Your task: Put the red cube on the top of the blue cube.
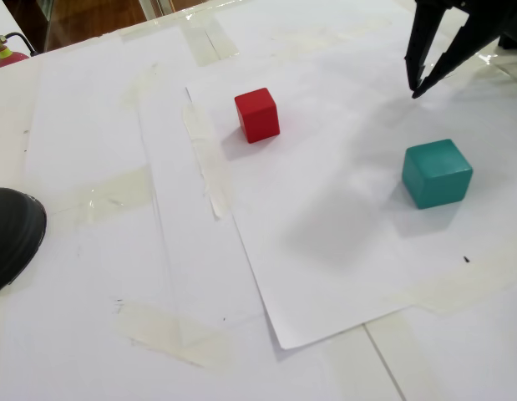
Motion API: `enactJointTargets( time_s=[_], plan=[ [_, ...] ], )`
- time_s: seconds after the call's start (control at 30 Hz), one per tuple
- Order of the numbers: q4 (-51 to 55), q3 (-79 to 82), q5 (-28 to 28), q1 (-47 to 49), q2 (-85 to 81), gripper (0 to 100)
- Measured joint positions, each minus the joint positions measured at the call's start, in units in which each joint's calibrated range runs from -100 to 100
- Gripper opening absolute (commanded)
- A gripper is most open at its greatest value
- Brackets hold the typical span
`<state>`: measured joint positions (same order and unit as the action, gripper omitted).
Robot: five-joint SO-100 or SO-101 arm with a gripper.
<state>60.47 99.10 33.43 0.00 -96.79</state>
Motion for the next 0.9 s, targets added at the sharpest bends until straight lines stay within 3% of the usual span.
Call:
enactJointTargets(
  time_s=[0.4, 0.63, 0.9],
  plan=[
    [1.95, -2.44, 3.22, 0.0, 0.0, 0],
    [10.0, -18.98, 5.76, -2.49, 6.33, 0],
    [14.88, -38.41, 8.45, -3.58, 26.55, 0]
  ],
)
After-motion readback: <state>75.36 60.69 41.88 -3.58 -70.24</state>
